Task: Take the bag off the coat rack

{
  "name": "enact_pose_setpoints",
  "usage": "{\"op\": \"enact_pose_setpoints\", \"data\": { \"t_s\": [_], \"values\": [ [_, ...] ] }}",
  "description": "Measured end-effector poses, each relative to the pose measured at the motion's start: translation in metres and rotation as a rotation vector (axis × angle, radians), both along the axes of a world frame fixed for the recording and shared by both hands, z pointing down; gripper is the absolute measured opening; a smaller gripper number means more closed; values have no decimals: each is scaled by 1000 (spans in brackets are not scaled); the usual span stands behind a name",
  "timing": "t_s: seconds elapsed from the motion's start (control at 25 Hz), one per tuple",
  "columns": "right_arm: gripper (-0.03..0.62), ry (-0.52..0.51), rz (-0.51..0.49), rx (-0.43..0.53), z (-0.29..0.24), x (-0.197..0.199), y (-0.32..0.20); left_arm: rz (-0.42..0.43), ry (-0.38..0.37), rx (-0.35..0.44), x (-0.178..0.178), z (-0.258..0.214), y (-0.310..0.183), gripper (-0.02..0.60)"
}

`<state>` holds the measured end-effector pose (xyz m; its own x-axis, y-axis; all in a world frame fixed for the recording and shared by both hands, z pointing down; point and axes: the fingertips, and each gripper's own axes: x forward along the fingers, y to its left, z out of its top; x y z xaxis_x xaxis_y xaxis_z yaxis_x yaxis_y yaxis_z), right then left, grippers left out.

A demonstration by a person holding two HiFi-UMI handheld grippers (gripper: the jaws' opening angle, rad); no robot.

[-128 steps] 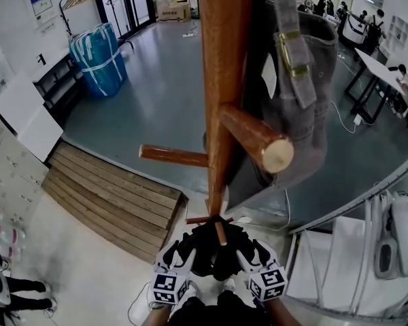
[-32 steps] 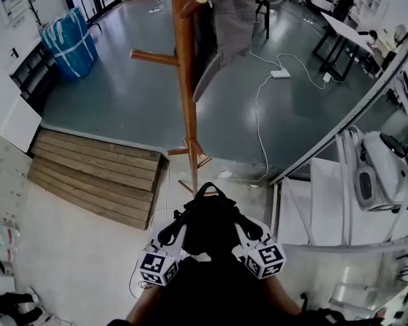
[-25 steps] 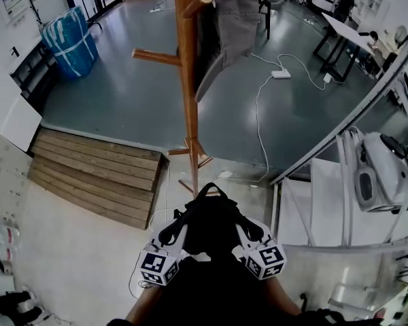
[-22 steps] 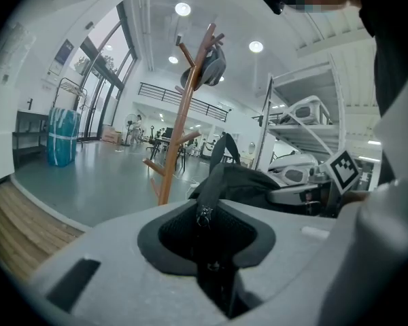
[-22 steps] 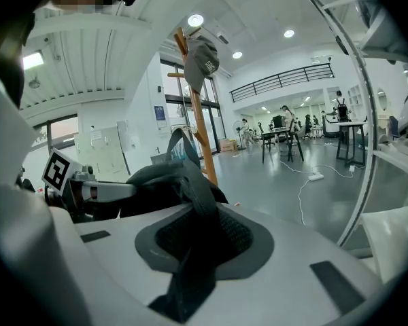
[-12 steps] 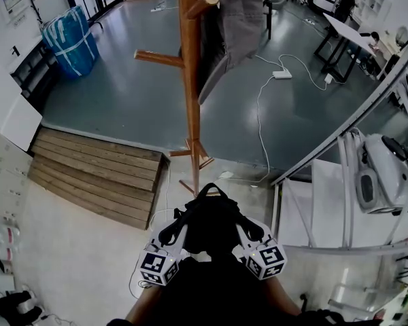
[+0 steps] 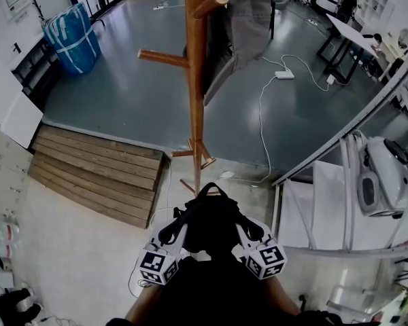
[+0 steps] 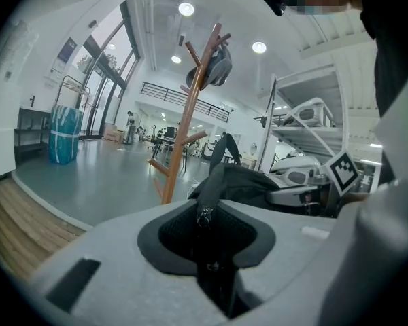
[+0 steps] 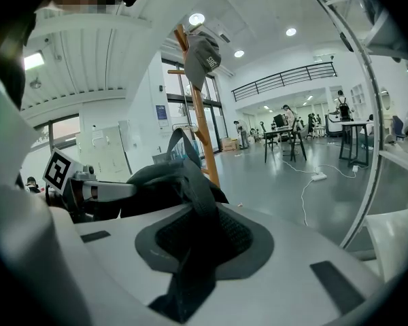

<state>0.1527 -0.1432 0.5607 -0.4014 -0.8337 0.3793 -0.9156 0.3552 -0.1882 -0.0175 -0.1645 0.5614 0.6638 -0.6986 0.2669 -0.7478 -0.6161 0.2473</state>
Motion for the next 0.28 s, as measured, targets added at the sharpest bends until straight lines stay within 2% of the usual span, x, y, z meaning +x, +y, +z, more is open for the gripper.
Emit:
{"op": "enact_pose_setpoints", "data": {
  "t_s": [0.28],
  "values": [
    [75,0,-6,1,-1,-2,-2,-12,12,-14,-1,-3,-1,80]
  ]
}}
